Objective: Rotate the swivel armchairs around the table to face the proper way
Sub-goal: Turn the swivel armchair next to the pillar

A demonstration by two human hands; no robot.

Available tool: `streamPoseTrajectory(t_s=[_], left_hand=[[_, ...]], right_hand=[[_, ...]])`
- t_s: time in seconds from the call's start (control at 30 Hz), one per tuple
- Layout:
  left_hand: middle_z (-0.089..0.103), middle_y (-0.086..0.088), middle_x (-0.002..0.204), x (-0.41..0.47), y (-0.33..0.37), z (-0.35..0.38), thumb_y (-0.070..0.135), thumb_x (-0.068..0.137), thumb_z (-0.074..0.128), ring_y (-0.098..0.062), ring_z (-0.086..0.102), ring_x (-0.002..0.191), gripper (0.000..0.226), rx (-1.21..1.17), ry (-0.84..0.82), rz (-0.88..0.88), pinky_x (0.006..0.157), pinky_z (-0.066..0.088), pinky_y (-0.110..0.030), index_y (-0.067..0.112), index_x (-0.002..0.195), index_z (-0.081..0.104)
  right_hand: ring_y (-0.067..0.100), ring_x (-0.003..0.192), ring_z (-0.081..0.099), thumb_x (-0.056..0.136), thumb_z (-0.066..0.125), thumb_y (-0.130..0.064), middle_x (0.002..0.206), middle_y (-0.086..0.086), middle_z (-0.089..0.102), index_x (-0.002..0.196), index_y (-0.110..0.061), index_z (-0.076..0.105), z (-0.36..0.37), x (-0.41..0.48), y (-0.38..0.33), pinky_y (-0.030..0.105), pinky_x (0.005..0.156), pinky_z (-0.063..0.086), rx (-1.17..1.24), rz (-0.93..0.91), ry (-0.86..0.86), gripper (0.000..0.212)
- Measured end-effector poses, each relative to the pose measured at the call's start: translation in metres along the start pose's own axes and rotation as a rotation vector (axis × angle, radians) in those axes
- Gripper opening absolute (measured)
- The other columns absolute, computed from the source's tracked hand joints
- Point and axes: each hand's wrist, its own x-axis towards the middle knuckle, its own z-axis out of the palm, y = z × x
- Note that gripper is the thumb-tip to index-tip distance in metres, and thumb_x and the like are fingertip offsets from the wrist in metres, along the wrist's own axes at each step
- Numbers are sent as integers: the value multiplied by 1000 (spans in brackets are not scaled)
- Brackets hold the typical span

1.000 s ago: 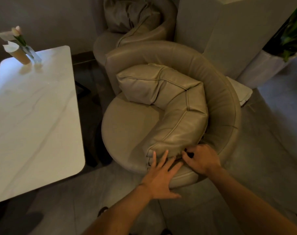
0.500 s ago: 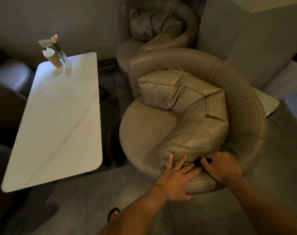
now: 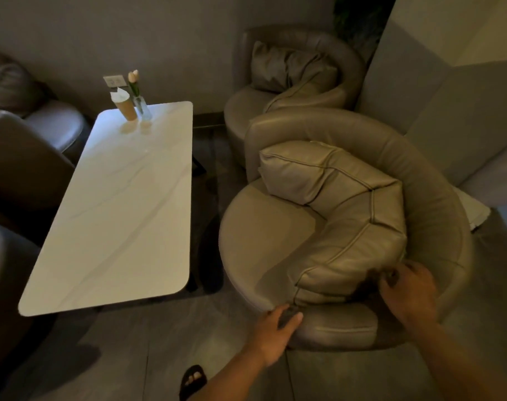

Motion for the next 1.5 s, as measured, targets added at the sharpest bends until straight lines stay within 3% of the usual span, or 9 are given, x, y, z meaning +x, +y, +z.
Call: streamPoseTrajectory(t_s=[0.1, 0.23, 0.37, 0.5, 0.67, 0.87, 1.2, 1.3, 1.5], left_hand=[[50, -2, 146, 10, 23, 19, 63, 92, 51, -34, 58, 123, 52, -380, -111, -386, 90, 53, -44, 40, 138, 46], [55, -3, 134, 18, 37, 24, 51, 90, 58, -37, 62, 113, 32, -517, -125, -505, 79, 58, -43, 42, 120, 54], [63, -15, 130, 60, 34, 15, 32, 99, 49, -31, 57, 123, 32, -561, 33, -441, 108, 44, -44, 14, 120, 66], [63, -15, 131, 104, 50, 2, 23, 100, 49, -33, 57, 126, 34, -633, 88, -439, 107, 45, -41, 5, 126, 63], [60, -3, 136, 134, 73, -8, 53, 92, 58, -28, 55, 127, 56, -328, 210, -258, 110, 41, -39, 24, 140, 51], [56, 16, 141, 181, 140, 14, 95, 48, 60, -12, 53, 131, 97, -61, -143, -48, 110, 43, -35, 61, 135, 38], [14, -3, 167, 246, 200, 65, 95, 22, 70, -32, 19, 152, 140, 248, -175, -167, 119, 27, -54, 77, 131, -16], [18, -1, 167, 259, 203, 74, 86, 21, 80, -26, 20, 152, 139, 190, -192, -146, 120, 28, -50, 84, 123, -14], [32, 10, 161, 267, 205, 89, 71, 28, 90, -11, 28, 148, 145, 109, -217, -115, 120, 31, -33, 67, 144, 4]], right_hand=[[50, 127, 45, 85, 72, -33, 134, 35, 49, 128, 3, 57, -16, 48, 30, 52, 105, 41, -58, 334, -108, 58], [49, 123, 49, 88, 69, -31, 135, 32, 49, 131, 0, 55, -39, 103, 30, 52, 100, 47, -110, 301, -152, 55], [45, 122, 51, 92, 61, -38, 135, 26, 52, 127, -6, 59, -44, 159, 14, 48, 98, 48, -153, 180, -168, 47], [44, 130, 45, 94, 61, -29, 147, 26, 43, 136, -4, 53, -41, 218, -8, 50, 104, 43, -63, 160, -130, 50], [41, 127, 46, 94, 53, -37, 142, 18, 48, 134, -15, 54, -42, 267, -3, 49, 104, 45, -148, 112, -180, 46], [49, 128, 44, 88, 64, -38, 146, 25, 38, 145, -19, 40, -40, 305, 17, 56, 102, 42, -49, 108, -90, 65], [45, 130, 51, 58, 82, -69, 150, 20, 48, 155, -50, -1, -35, 372, 71, 54, 101, 47, 112, 155, -361, 129], [44, 127, 54, 60, 76, -74, 150, 13, 52, 152, -58, -2, -27, 380, 85, 55, 100, 49, 130, 101, -336, 121], [41, 118, 60, 67, 74, -69, 134, 10, 65, 154, -54, 10, -19, 387, 101, 47, 91, 51, 142, 37, -267, 109]])
